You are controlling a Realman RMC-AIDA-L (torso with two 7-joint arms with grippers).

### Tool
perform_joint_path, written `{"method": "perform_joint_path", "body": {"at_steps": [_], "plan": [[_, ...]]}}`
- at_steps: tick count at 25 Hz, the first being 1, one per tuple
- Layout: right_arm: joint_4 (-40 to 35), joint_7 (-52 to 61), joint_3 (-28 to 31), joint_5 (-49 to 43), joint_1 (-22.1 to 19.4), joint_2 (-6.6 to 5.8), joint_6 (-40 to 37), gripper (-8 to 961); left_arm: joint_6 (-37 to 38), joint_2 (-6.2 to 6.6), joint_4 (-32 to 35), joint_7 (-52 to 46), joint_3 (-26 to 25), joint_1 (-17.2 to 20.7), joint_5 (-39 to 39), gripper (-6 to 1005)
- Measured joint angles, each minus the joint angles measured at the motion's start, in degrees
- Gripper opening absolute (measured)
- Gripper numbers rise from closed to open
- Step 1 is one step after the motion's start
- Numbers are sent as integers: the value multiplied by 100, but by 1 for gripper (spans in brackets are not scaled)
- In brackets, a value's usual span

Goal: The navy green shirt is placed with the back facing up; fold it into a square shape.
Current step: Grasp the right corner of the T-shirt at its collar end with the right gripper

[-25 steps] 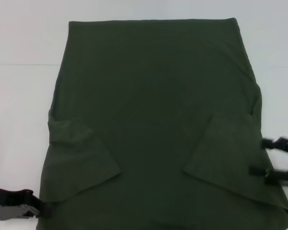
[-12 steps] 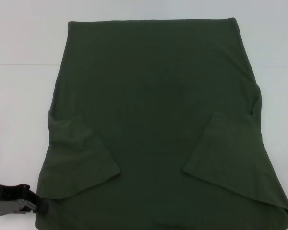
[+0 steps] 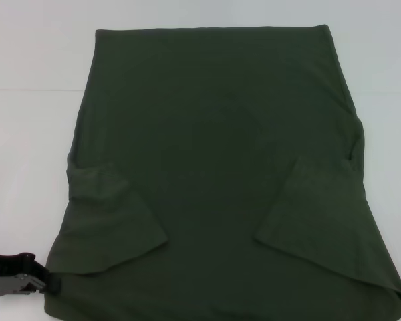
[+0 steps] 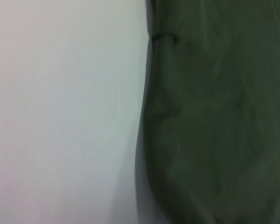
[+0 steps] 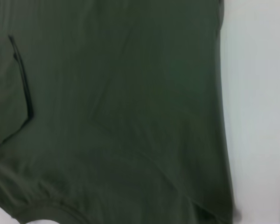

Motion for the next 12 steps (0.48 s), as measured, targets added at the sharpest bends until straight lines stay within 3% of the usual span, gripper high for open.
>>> {"method": "perform_joint_path", "body": {"at_steps": [12], "plan": [[161, -103, -294, -15, 100, 239, 451, 922, -22, -5, -12, 0, 1, -37, -8, 35]]}}
